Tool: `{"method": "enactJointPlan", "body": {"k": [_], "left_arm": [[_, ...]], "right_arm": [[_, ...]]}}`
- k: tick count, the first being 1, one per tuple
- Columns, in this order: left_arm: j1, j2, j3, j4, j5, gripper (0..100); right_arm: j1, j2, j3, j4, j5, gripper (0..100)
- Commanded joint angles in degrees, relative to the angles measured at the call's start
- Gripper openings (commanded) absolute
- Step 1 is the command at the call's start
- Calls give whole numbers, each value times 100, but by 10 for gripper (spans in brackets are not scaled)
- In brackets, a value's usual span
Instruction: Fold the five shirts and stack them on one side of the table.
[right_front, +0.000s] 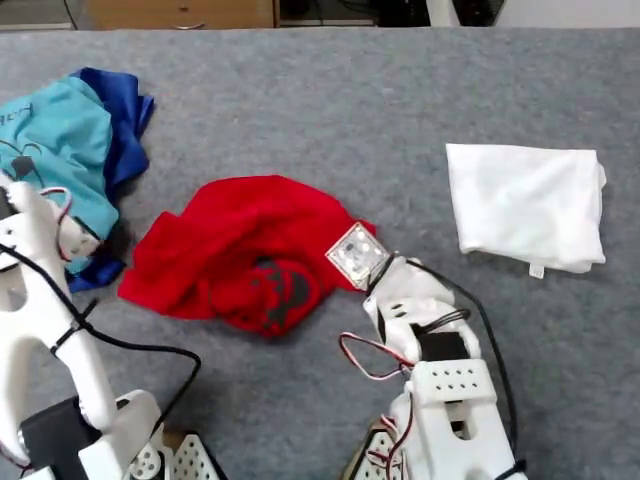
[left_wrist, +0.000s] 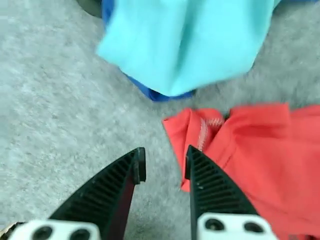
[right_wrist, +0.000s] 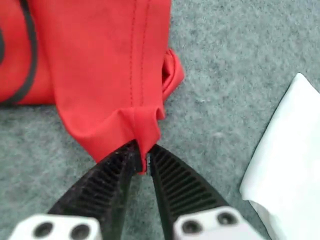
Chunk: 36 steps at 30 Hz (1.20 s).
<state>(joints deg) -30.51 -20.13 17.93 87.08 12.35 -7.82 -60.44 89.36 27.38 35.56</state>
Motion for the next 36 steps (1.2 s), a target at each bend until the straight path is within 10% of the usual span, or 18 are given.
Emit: {"method": "enactJointPlan", "body": {"k": [1,8,36], "left_arm": [[-18,-92,-747,387,35,140],[1354,207,-527,633,202,140],[1292,2149,782,-1196,756,225]], "right_arm": [[101,-40,4,-123,-35,3],[92,-40,13,-185,18,4],[92,-40,101,-299,88,4]]}}
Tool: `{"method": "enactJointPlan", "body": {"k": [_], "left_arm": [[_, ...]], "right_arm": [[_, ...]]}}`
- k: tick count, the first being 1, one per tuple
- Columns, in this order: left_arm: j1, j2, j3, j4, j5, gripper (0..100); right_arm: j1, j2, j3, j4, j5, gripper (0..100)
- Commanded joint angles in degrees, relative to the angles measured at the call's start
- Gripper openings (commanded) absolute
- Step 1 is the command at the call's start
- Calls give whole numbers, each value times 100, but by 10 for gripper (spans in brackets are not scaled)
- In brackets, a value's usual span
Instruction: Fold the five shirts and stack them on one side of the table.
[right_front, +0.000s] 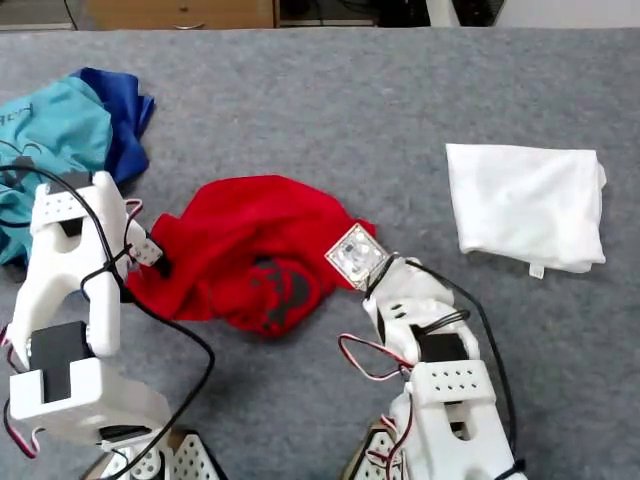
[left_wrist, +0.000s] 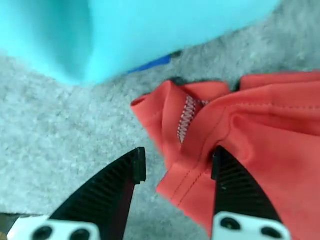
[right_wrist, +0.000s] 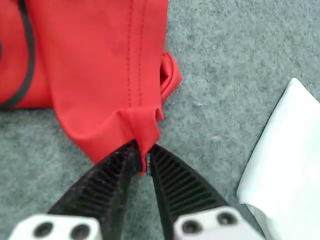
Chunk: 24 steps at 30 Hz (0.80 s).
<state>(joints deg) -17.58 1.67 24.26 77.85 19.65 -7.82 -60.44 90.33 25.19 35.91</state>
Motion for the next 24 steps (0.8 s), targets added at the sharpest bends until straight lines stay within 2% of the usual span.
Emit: {"method": "enactJointPlan", "body": {"k": [1,8,15,24], "left_arm": [[62,-40,220,-343,26,225],[589,-198,193,-185,-220,222],[554,-1244,352,26,-905,222],[607,-2334,1125,105,-1301,222]], "right_arm": [[92,-40,4,-79,53,4],[92,-40,4,-79,53,4],[92,-40,4,-79,53,4],[84,-40,13,-79,53,4]]}}
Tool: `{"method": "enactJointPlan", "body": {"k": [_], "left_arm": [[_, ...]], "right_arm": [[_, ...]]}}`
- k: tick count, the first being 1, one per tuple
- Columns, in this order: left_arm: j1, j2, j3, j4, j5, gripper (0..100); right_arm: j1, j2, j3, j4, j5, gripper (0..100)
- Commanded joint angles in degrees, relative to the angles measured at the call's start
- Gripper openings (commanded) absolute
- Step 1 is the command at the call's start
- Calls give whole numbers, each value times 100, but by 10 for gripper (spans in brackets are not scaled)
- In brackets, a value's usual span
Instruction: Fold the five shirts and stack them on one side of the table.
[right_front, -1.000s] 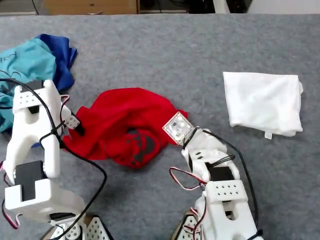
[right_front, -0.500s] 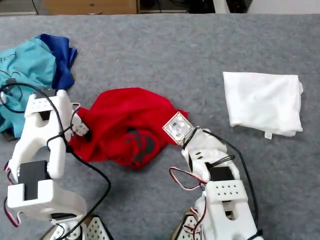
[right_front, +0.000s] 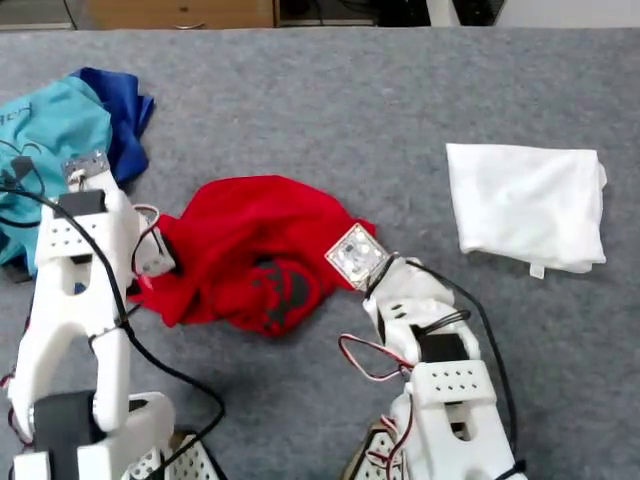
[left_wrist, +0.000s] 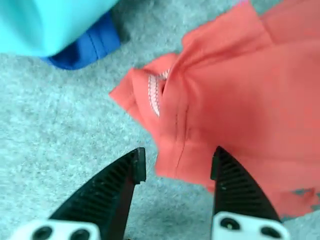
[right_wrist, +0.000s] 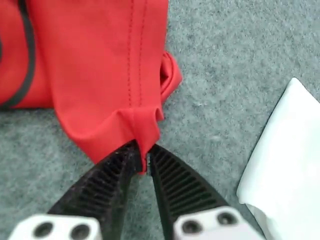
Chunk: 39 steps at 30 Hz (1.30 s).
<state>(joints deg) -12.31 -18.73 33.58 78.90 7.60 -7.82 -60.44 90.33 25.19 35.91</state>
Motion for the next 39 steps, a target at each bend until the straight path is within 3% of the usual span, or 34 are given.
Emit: {"method": "enactJointPlan", "body": {"k": [1,9,22,26,31,39], "left_arm": [[79,-303,316,-88,-105,222],[62,-312,1160,-1319,-105,221],[70,-303,1477,-2295,-53,221],[70,-303,1635,-2505,-53,213],[70,-303,1653,-2725,123,111],[79,-347,1609,-2752,264,116]], "right_arm": [[84,-40,13,-79,53,4],[84,-48,13,-79,53,4],[84,-48,13,-79,53,4],[84,-48,13,-79,53,4],[84,-48,13,-79,53,4],[84,-48,13,-79,53,4]]}}
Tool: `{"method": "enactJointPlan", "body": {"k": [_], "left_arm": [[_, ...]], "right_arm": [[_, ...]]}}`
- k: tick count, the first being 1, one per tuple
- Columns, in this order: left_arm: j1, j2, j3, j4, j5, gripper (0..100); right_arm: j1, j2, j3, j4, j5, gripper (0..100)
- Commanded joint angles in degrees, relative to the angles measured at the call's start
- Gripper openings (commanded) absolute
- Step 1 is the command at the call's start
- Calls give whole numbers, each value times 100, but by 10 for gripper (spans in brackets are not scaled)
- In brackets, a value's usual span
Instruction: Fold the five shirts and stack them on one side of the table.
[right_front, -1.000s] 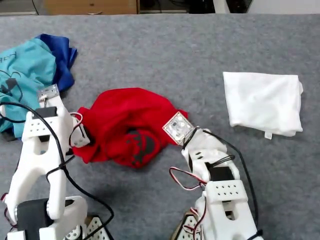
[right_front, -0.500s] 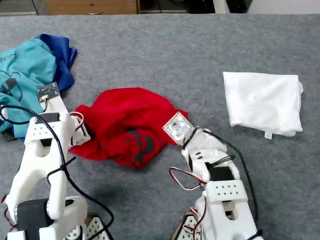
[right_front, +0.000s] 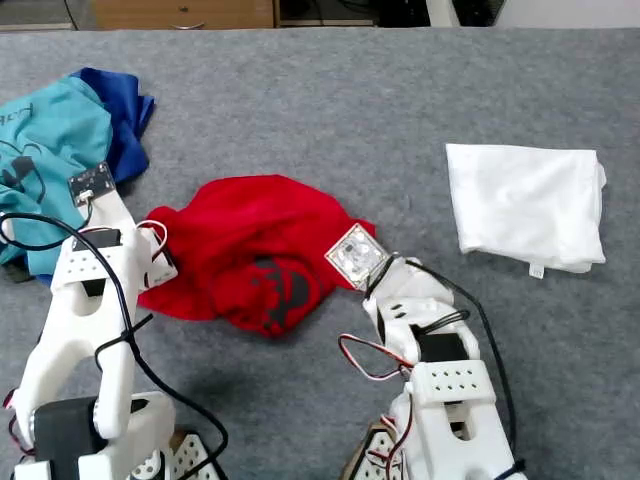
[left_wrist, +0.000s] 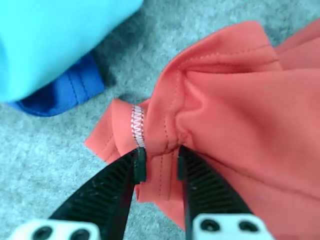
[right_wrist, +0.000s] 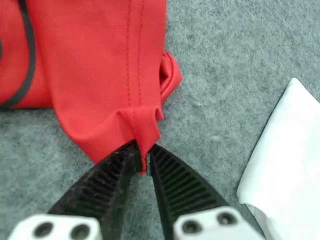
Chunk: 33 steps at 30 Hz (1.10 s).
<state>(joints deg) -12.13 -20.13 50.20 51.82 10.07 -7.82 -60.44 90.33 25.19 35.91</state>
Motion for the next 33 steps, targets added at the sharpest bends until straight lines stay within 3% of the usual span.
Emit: {"method": "enactJointPlan", "body": {"k": [1,20,33], "left_arm": [[62,-207,-44,-35,18,115],[-9,-224,-176,-352,18,19],[-1090,-224,-1688,1073,-738,19]], "right_arm": [[84,-48,13,-79,53,4],[84,-57,22,-70,53,4],[110,-75,-13,-70,9,3]]}}
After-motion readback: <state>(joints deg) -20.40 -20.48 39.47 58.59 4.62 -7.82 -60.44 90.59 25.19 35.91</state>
